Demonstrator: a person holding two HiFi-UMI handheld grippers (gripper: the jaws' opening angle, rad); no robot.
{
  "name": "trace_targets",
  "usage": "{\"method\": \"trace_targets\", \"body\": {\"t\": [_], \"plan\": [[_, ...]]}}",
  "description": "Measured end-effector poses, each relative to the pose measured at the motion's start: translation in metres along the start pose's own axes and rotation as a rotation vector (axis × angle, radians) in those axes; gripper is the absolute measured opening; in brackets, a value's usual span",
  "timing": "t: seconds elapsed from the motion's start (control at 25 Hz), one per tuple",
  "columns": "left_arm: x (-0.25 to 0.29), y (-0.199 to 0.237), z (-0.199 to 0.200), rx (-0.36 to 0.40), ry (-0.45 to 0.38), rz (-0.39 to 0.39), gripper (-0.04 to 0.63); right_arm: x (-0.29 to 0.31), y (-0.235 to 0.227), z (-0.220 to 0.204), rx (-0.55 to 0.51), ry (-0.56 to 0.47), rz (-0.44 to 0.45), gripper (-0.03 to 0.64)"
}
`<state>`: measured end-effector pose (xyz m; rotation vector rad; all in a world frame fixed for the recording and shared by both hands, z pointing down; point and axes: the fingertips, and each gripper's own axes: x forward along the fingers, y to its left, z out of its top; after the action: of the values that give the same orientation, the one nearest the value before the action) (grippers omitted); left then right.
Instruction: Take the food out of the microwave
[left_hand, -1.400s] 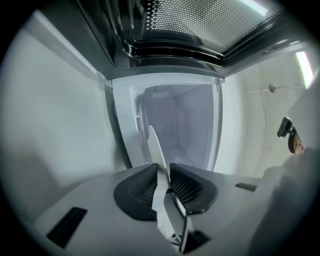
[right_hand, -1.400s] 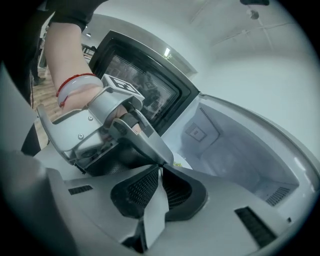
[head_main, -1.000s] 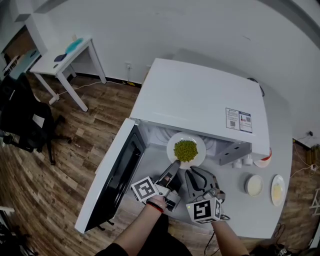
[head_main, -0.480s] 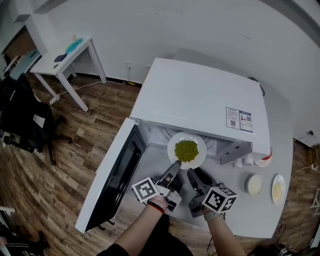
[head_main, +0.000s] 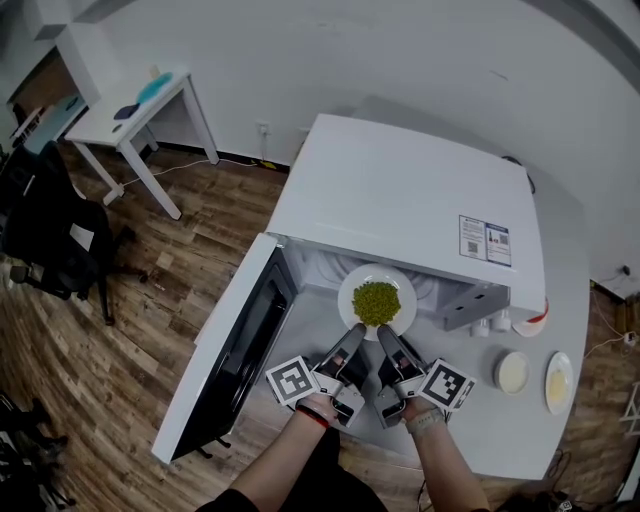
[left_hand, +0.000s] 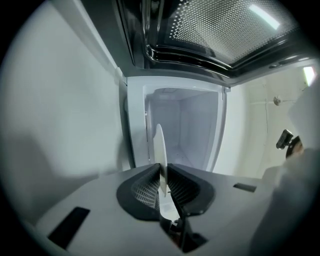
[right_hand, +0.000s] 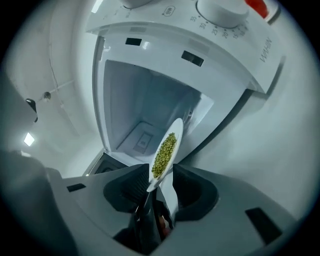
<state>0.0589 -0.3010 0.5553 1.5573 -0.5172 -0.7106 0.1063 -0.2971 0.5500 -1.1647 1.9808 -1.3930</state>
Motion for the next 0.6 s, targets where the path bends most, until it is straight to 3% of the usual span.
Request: {"method": "trace_targets", "body": {"t": [0.2,0.28,0.44,0.6], "plan": [[-0.0023,0.0003,-0.0071,-0.032,-0.005,-0.008,0.048,0.0035,-0.0031,-0.0048,0.04,-0.001,0.004,0.144],[-0.0029,-0.0004,-0.007,-0.026,-0.009,-0.01,0.048,0.0031,-0.0027,-0.004,0.075,-0.014,0.017,0.103],[-0.0014,-0.0003,-0.0083,0.0,-0.009,-0.011,0.048,0.002,-0.0034,-0.0013,0.129,-0.034,0.047,0.083],[0.0007,-0.0023,-0.0093,-0.007,-0.006,-0.019,0.088,-0.0001,-0.0033,0.0015,0.137,-0.039,0.051,0.071]]}}
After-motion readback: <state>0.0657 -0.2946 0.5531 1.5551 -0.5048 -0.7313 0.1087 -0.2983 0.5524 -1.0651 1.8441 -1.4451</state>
